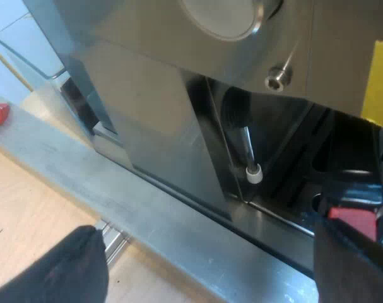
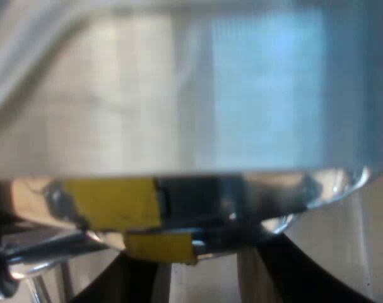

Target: Put the handle in the coffee machine

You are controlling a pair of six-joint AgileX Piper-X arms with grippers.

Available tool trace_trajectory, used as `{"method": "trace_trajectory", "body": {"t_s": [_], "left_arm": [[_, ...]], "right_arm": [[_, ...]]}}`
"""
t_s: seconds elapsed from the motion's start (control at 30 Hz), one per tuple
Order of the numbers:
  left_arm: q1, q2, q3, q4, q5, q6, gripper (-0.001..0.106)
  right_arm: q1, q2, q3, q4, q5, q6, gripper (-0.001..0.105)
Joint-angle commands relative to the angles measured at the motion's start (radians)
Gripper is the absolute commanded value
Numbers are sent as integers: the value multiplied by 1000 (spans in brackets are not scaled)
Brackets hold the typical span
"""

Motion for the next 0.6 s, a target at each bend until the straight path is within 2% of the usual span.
{"method": "trace_trajectory", "body": {"t_s": [0.03, 0.13, 0.27, 0.33, 0.4, 0.47, 0.5, 0.53, 0.6], "left_arm": [[-1, -10, -8, 2, 15, -10, 70], [-1, -10, -8, 2, 15, -10, 70], [-11, -10, -8, 2, -18, -10, 70], [-24, -10, -8, 2, -55, -10, 69], [-56, -10, -8, 2, -108, -10, 60], [-90, -10, -8, -2, -178, -10, 40], [-97, -10, -8, -2, -185, -10, 38], [-118, -10, -8, -14, -246, -10, 18], [-141, -10, -8, -29, -298, -10, 0]], "right_arm": [[-6, -31, -14, -111, 1, -5, 28], [-6, -31, -14, -111, 1, -5, 28], [-6, -31, -14, -111, 1, -5, 28], [-6, -31, -14, -111, 1, -5, 28], [-6, -31, -14, -111, 3, -5, 28], [-6, -31, -14, -111, 4, -5, 28], [-6, -31, -14, -111, 3, -5, 28], [-6, -31, -14, -111, 3, -5, 28], [-6, -31, -14, -111, 7, -5, 28]]}}
